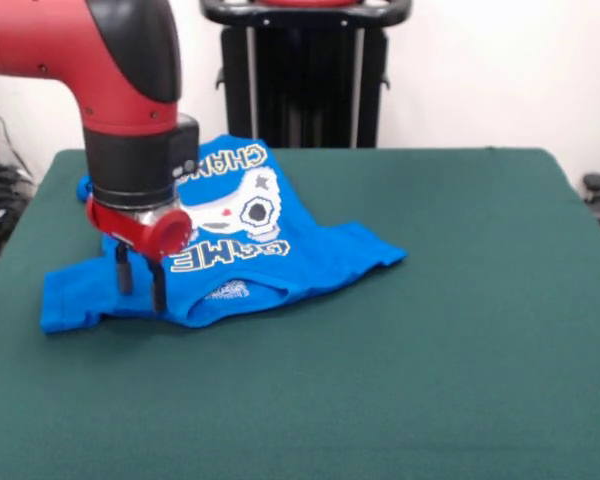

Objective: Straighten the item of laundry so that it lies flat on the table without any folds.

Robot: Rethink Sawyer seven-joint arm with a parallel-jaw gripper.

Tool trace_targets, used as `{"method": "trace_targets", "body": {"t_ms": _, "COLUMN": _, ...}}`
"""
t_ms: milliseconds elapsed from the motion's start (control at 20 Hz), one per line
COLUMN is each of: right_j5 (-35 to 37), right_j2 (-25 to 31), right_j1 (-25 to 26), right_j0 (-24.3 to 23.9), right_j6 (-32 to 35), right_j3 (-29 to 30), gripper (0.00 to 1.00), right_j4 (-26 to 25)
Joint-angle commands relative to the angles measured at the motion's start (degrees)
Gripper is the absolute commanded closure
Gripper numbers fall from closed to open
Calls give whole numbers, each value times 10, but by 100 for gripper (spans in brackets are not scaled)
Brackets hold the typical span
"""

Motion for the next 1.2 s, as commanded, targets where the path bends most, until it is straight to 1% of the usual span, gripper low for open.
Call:
{"method": "trace_targets", "body": {"t_ms": 50, "right_j5": 31, "right_j2": -19, "right_j1": 16, "right_j0": 75, "right_j6": 53, "right_j3": -34, "gripper": 0, "right_j4": 38}}
{"method": "trace_targets", "body": {"t_ms": 250, "right_j5": 29, "right_j2": -31, "right_j1": 17, "right_j0": 86, "right_j6": 55, "right_j3": -33, "gripper": 0, "right_j4": 50}}
{"method": "trace_targets", "body": {"t_ms": 450, "right_j5": 41, "right_j2": -38, "right_j1": 3, "right_j0": 87, "right_j6": 37, "right_j3": -24, "gripper": 0, "right_j4": 66}}
{"method": "trace_targets", "body": {"t_ms": 700, "right_j5": 36, "right_j2": -53, "right_j1": 2, "right_j0": 95, "right_j6": 30, "right_j3": -21, "gripper": 0, "right_j4": 74}}
{"method": "trace_targets", "body": {"t_ms": 1050, "right_j5": 20, "right_j2": -84, "right_j1": 18, "right_j0": 112, "right_j6": 48, "right_j3": -11, "gripper": 0, "right_j4": 78}}
{"method": "trace_targets", "body": {"t_ms": 1200, "right_j5": 14, "right_j2": -92, "right_j1": 15, "right_j0": 117, "right_j6": 47, "right_j3": -8, "gripper": 0, "right_j4": 80}}
